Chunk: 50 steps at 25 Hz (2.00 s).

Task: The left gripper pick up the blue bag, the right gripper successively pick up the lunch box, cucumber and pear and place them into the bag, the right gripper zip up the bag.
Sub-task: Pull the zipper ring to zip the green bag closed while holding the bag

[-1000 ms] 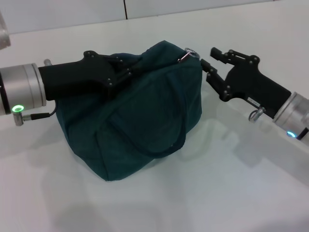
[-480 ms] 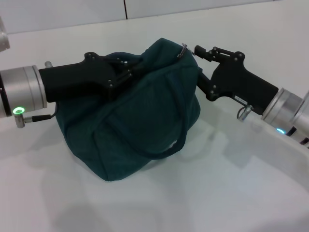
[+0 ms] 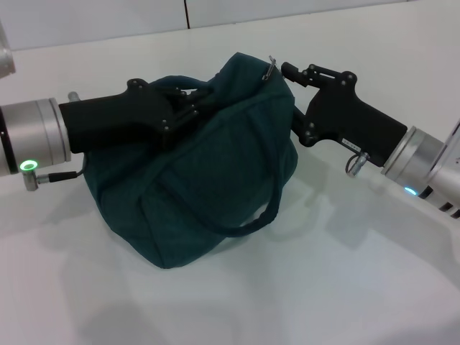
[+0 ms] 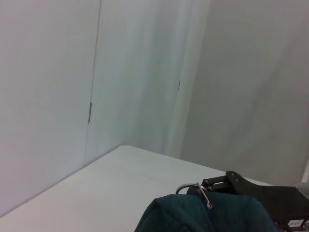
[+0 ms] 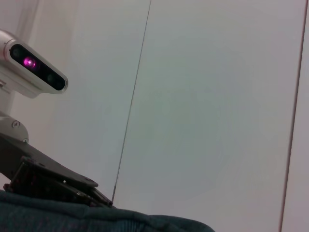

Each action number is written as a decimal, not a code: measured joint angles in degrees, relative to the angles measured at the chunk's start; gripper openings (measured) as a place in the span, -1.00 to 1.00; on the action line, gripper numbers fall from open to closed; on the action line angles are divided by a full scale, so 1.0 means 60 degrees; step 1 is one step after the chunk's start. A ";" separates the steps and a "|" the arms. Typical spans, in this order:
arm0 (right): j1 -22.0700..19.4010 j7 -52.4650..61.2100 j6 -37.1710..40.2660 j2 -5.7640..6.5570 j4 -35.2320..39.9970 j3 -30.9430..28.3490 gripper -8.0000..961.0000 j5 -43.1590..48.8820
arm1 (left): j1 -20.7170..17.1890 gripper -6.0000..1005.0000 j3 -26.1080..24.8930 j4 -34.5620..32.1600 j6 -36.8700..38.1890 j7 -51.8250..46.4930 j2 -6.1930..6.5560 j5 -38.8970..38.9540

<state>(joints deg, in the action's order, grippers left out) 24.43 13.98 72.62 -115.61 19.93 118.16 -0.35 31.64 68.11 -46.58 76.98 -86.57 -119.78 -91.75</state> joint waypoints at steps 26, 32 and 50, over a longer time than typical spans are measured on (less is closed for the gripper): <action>-0.0336 0.0064 0.0099 -0.0061 0.0107 -0.0081 -0.95 -0.0743 | -0.0129 -0.79 0.0001 0.0002 0.0175 0.0159 -0.0002 0.0058; -0.0596 0.0083 0.0035 -0.0066 0.0046 -0.0093 -0.95 -0.1018 | -0.0238 -0.79 -0.0044 0.0143 0.0222 0.0354 0.0019 0.0414; -0.0906 0.0373 -0.0613 -0.0062 -0.0351 -0.0020 -0.95 -0.1117 | -0.0382 -0.79 -0.0089 0.0171 0.0217 0.0512 0.0046 0.0928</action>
<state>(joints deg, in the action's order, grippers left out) 19.00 16.21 68.95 -115.98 17.83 118.04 -7.05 29.35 67.58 -45.55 78.28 -83.50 -119.50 -86.18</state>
